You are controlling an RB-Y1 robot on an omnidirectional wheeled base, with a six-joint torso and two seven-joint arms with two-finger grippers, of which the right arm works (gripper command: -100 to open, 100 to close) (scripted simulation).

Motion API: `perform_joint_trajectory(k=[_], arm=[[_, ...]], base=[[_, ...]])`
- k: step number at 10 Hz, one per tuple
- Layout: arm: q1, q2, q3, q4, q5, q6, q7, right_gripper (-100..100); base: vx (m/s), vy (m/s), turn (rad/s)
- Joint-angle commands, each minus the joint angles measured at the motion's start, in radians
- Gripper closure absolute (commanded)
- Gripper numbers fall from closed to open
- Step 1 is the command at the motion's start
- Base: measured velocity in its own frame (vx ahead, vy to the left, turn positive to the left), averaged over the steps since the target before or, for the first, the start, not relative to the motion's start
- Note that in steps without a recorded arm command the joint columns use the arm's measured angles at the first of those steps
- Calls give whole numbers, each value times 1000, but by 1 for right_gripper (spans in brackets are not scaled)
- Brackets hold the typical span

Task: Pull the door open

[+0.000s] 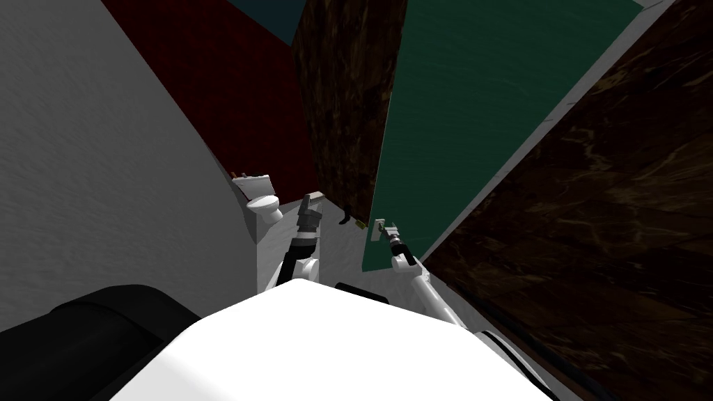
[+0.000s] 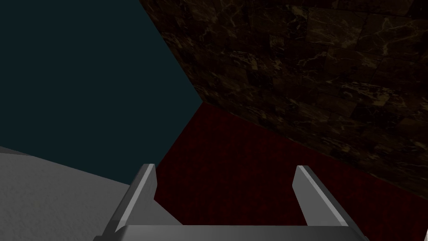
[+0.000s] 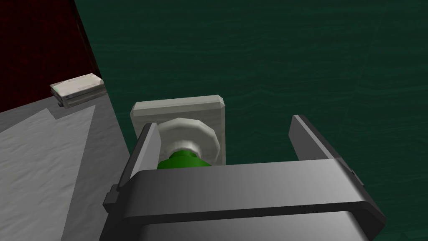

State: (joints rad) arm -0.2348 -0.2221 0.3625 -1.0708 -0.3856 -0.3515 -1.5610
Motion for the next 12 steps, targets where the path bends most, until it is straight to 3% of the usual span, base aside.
perform_joint_trajectory(k=[1,12], arm=[[28,-28,-29,-2,-4,10,4,100],[31,-36,-33,2,-9,12,-4,100]], base=[[14,-12,-49],[0,1,-6]])
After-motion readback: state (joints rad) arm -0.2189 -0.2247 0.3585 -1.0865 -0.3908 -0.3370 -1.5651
